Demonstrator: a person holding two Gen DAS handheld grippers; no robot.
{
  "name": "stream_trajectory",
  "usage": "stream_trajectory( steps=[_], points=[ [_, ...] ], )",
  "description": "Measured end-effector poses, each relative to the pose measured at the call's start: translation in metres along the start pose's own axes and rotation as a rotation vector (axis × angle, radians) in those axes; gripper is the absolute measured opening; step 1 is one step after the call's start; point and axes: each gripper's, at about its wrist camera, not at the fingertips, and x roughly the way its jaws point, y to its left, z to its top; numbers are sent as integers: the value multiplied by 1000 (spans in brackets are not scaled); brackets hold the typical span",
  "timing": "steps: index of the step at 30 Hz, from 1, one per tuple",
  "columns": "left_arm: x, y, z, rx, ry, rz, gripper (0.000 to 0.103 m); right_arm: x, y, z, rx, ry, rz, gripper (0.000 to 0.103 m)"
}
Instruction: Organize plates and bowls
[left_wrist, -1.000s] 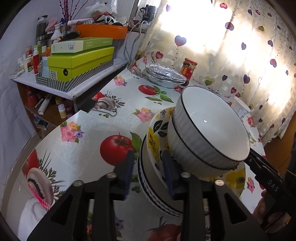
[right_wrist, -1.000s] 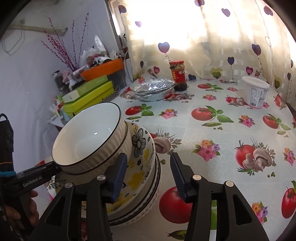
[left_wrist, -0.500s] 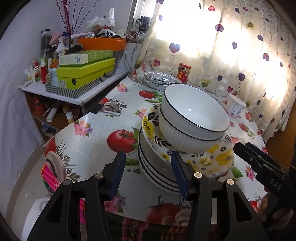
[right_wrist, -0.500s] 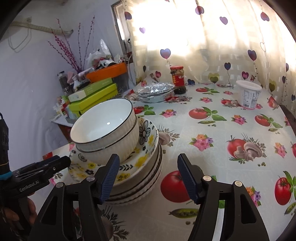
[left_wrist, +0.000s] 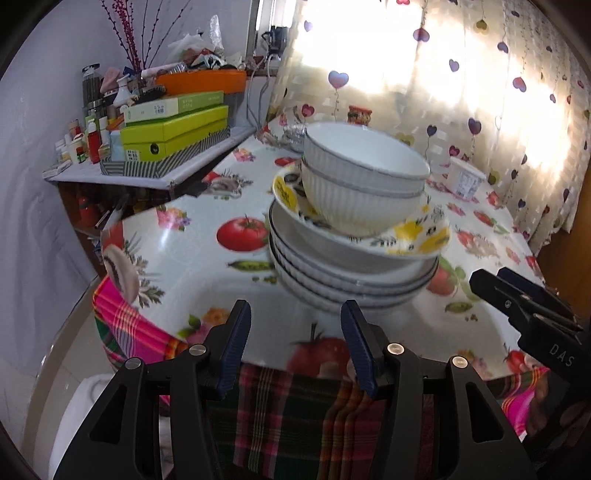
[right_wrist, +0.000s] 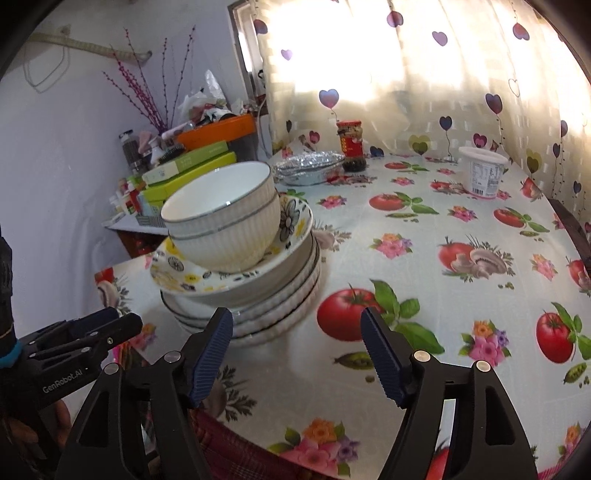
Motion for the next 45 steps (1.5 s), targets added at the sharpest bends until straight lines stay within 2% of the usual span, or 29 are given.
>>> stream_trajectory(
  steps=[6,15,24,45],
  points=[
    [12,-8,-20,22,68,14,52,2,-7,-24,24,57,-41,76],
    [20,-25,-34,53,87,2,52,7,-17,-42,36,111,-99,77],
    [28,-28,-38,53,103,18,52,17,-18,-50,38,152,-100,80],
    [34,-30,-39,56,107,32,52,23,-8,-54,-21,142,-166,84]
  ],
)
